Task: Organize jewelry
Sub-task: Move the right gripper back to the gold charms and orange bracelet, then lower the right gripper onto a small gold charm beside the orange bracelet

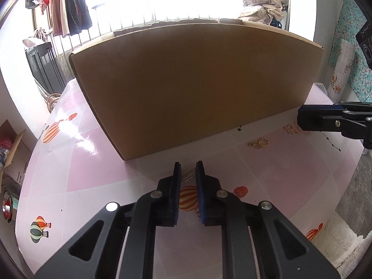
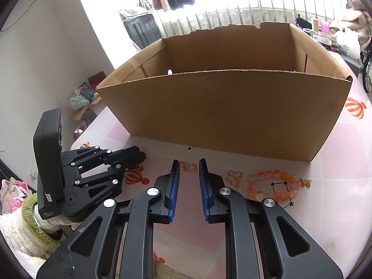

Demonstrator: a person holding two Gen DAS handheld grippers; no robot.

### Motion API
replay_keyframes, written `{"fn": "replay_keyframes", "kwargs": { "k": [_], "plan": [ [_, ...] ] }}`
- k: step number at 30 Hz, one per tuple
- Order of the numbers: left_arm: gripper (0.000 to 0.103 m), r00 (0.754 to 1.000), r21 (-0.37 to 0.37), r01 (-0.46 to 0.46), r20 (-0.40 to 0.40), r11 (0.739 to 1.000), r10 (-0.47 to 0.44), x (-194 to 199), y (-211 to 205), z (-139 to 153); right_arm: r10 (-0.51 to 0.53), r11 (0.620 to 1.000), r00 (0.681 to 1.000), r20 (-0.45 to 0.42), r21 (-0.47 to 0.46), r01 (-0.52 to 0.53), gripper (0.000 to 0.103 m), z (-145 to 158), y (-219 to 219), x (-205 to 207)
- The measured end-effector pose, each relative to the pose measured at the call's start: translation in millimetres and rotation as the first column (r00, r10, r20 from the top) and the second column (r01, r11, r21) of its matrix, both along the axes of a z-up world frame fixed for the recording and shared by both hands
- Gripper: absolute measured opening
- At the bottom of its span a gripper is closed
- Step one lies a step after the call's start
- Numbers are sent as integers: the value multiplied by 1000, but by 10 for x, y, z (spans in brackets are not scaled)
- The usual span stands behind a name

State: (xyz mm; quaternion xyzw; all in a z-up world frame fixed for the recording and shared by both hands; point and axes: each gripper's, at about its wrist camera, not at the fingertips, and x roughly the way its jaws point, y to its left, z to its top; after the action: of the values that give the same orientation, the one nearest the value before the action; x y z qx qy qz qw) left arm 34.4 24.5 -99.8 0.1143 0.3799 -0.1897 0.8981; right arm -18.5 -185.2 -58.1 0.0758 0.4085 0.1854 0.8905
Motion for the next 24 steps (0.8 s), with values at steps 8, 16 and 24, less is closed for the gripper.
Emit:
{"fn": "replay_keyframes", "kwargs": {
  "k": [8, 16, 24],
  "plan": [
    [0, 999, -35, -41, 0, 999, 41, -12, 103, 26, -12, 1000, 1000, 11, 10, 12, 17, 26, -60, -24],
    [0, 997, -148, -69, -28, 987, 65, 14, 320, 119, -22, 1000, 1000, 22, 22, 21, 17, 61, -131, -83],
    [26, 996, -199, -67, -67, 978, 54, 55, 355, 228, -10, 1000, 1000, 15, 12, 10, 17, -17, -53, -90]
  ]
}}
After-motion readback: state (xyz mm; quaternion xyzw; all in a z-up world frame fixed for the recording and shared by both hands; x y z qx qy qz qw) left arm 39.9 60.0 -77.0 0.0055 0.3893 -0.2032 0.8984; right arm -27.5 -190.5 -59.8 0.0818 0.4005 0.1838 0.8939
